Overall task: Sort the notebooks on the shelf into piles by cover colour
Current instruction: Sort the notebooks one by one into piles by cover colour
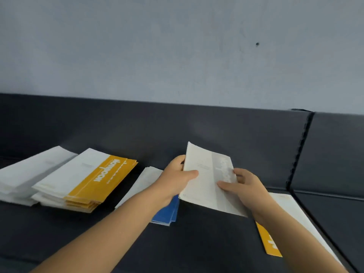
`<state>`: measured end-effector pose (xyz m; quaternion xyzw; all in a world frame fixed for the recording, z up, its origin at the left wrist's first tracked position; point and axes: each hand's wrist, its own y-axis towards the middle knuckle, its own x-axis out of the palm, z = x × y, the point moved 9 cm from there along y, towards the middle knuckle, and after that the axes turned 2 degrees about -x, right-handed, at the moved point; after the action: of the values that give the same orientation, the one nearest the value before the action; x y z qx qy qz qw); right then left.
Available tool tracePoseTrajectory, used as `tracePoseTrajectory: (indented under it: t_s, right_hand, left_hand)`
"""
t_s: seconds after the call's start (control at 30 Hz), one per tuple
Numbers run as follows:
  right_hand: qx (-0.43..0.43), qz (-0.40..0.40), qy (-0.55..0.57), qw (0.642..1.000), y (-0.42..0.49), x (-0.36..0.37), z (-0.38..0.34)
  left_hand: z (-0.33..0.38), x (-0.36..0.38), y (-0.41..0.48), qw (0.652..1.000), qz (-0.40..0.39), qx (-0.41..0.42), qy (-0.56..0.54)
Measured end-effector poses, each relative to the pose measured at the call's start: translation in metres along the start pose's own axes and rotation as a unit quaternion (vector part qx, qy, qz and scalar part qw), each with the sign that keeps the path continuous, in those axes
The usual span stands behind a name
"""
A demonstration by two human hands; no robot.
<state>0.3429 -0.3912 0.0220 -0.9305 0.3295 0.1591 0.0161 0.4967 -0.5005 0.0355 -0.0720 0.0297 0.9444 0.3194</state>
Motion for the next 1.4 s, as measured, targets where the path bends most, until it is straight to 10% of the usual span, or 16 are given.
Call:
tracePoseTrajectory:
  t_s: [0.57, 0.7, 0.8, 1.4]
  right_hand:
    - [-0.171, -0.097, -0.192, 0.961, -0.009, 0.403, -0.181]
    - [-0.165, -0.103, -0.436, 0.879, 0.002, 0.461, -0.179]
    - [-0.133, -0.173, -0.552, 0.805, 0.005, 0.497, -0.151]
    - [-0.127, 0.011, -0.502, 0.855, -0.007, 0.282, -0.150]
  left_hand:
    - [-0.018, -0.431, -0.009, 0.963, 0.041, 0.033, 0.265]
    - [-0.050, -0.467, 0.016, 0.906, 0.041, -0.014, 0.422]
    - [-0.089, -0.466, 0.020, 0.801, -0.001, -0.056, 0.596]
    - [-0.005, -0.276, -0.002, 0.689, 0.008, 0.195, 0.697]
